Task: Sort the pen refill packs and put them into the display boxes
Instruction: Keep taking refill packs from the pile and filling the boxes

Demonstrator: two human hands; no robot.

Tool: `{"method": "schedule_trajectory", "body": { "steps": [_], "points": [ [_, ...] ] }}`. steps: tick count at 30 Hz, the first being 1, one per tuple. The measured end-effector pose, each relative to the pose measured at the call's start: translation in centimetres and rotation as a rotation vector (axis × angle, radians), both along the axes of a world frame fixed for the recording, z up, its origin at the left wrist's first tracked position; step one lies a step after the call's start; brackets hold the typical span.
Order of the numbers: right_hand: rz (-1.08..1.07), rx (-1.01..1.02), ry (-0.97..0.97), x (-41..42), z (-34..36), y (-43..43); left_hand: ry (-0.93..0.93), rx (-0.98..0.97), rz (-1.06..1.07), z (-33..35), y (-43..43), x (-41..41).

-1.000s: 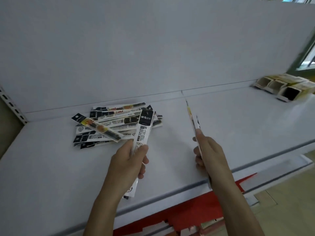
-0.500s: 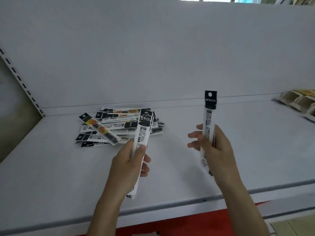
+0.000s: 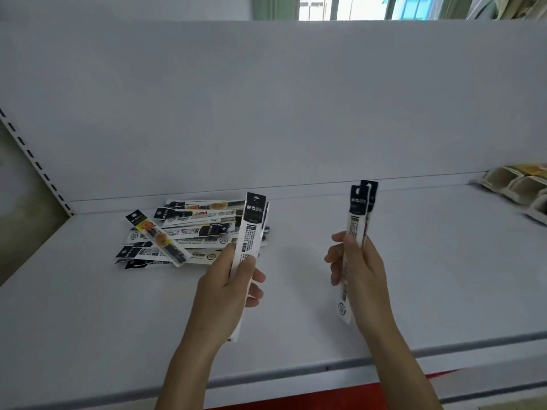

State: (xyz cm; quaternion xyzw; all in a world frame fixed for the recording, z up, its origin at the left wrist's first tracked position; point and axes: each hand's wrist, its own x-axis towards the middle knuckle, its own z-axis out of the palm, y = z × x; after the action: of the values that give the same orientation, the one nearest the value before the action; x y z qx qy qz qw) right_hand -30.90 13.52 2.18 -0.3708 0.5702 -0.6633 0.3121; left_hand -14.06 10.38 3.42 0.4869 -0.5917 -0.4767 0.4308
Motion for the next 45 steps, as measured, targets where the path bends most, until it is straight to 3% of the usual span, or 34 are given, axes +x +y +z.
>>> {"method": "schedule_trajectory", "body": {
  "steps": [6, 16, 24, 29, 37, 41, 45],
  "points": [
    [-0.116, -0.006, -0.066, -4.7, 1.0, 3.4, -0.028, -0.060, -0.101, 0.5, 0.8, -4.3],
    [-0.430, 0.104, -0.113, -19.4, -0.6, 15.5, -0.009, 0.013, -0.428, -0.6, 7.4, -21.2],
    [-0.672, 0.264, 0.010, -29.2, -0.7, 23.9, 0.001, -0.014, -0.689, -0.8, 12.2, -34.1],
    [-0.685, 0.336, 0.035, -35.1, -0.7, 24.3, 0.041, 0.046, -0.613, -0.8, 12.1, -41.1],
    [-0.550, 0.236, 0.001, -47.5, 1.0, 18.7, 0.021, 0.083, -0.431, -0.3, 8.4, -52.5],
    [-0.511, 0.212, 0.124, -52.4, 1.9, 16.6, -0.222, -0.098, -0.292, 0.5, 6.3, -56.8],
    [-0.471, 0.168, 0.169, -56.8, 1.9, 14.3, -0.421, -0.146, -0.167, -0.1, 4.3, -59.5]
  ]
}}
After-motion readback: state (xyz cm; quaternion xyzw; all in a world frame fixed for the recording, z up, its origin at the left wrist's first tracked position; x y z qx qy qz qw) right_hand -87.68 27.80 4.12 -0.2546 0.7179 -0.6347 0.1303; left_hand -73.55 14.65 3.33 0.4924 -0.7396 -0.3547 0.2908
